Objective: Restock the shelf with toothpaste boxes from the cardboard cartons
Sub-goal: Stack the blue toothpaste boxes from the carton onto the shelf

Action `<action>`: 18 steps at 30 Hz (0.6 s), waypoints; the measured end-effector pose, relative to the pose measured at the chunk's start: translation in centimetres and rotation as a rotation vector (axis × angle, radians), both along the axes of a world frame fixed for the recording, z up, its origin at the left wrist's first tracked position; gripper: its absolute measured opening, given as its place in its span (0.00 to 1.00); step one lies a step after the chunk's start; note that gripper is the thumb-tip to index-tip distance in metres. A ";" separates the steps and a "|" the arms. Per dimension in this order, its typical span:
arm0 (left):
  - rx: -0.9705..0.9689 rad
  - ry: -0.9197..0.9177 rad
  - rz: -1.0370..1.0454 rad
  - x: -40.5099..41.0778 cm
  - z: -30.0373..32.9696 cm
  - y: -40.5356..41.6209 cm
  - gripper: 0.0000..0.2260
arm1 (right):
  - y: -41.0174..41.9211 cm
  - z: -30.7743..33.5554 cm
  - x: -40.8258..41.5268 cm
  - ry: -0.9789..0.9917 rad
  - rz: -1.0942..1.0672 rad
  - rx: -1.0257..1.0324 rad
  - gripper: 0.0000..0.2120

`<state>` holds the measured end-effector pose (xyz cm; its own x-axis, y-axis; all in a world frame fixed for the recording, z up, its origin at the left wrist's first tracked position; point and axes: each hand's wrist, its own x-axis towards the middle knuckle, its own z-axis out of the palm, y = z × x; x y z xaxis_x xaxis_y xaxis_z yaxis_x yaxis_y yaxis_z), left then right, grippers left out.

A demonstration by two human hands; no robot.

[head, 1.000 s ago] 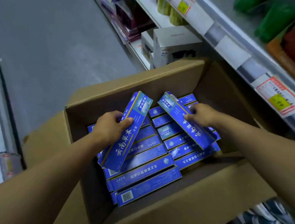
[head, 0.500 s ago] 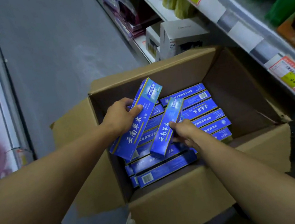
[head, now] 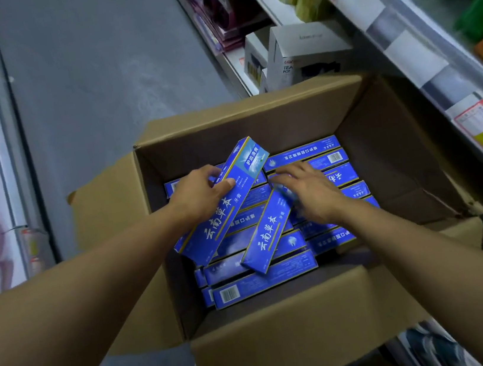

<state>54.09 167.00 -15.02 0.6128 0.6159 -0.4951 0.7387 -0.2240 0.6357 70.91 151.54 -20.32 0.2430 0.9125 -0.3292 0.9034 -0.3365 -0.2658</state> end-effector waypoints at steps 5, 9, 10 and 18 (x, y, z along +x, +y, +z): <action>0.002 0.042 0.024 0.4 -0.7 -0.1 0.16 | 1.2 -1.0 1.2 -0.215 0.280 -0.123 0.29; 0.018 0.075 0.031 1.0 -0.8 -0.1 0.16 | 0.4 -0.8 2.2 -0.254 0.163 -0.189 0.25; 0.019 0.079 0.031 1.3 -0.8 -0.2 0.16 | 0.2 -0.7 2.4 -0.190 0.111 -0.230 0.27; 0.016 0.066 0.030 2.5 -0.3 -0.2 0.15 | -0.6 -1.9 2.6 0.400 -0.299 -0.375 0.22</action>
<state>56.54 166.84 -15.36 0.5601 0.6416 -0.5241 0.7855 -0.2104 0.5820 73.50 150.89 -22.17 0.2615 0.6289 -0.7322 0.6109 -0.6952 -0.3789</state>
